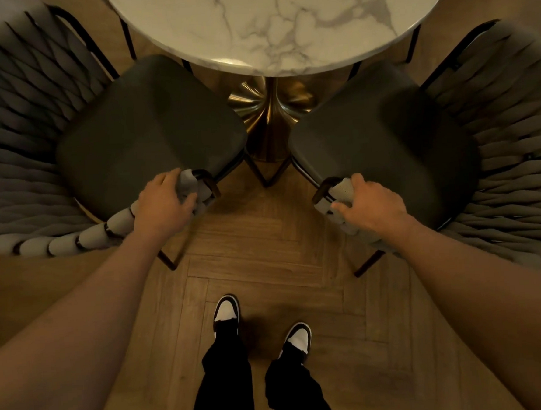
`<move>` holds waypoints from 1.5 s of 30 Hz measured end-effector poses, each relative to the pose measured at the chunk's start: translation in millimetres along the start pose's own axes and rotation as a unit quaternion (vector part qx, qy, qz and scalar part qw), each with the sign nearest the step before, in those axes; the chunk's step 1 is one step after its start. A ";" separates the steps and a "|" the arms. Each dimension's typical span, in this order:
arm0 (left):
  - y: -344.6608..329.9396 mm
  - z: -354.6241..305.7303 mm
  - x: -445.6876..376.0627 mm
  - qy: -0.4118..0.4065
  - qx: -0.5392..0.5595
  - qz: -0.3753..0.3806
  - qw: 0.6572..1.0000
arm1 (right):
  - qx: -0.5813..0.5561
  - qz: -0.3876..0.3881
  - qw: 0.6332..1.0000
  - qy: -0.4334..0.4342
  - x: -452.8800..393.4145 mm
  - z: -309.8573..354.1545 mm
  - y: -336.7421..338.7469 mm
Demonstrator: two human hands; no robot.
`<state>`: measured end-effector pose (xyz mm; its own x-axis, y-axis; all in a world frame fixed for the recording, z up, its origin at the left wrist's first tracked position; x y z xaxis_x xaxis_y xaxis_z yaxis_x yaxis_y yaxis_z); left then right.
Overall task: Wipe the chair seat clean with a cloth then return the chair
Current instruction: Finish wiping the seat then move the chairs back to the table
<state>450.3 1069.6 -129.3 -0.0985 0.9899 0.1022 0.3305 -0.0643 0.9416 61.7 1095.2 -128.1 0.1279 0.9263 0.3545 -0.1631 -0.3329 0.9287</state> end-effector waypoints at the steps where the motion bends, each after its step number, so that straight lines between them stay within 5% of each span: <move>1: 3.6 1.3 11.1 0.012 0.026 -0.032 0.999 | -0.017 -0.010 1.000 -0.001 6.5 -0.8 0.9; 4: 12.7 1.3 46.2 0.026 0.065 -0.106 0.992 | -0.088 -0.094 0.992 0.011 35.3 2.5 10.3; 7: 13.6 -4.7 82.2 0.023 0.077 -0.069 0.994 | -0.164 -0.126 0.978 0.028 77.1 17.2 15.3; 12: 5.9 -4.8 149.1 0.084 0.096 0.094 0.987 | -0.187 0.085 0.979 0.000 141.8 36.6 -22.9; 17: 4.7 11.7 210.8 0.135 0.142 0.282 0.939 | -0.162 0.249 0.955 -0.002 190.4 51.4 -54.0; 27: 53.4 98.7 266.4 0.253 0.209 0.238 0.914 | -0.126 0.285 0.947 0.072 212.9 143.7 -52.2; 45: 154.2 365.9 372.1 0.441 0.269 0.152 0.842 | -0.022 0.331 0.913 0.236 253.5 495.2 -87.3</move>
<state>808.0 1474.3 -63.4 -0.5135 0.4427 0.7351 0.8207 0.0033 0.5713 592.8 1271.6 -65.6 -0.4472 0.5009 0.7410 -0.0914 -0.8497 0.5192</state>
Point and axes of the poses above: each hand's wrist, its own x-axis away from the middle knuckle, its own y-axis out of the back of the hand, z = x × y, the point moved 3 cm from there along -x, towards the middle knuckle, and after that the axes turned 10 degrees about -z, right-handed, at the moved point
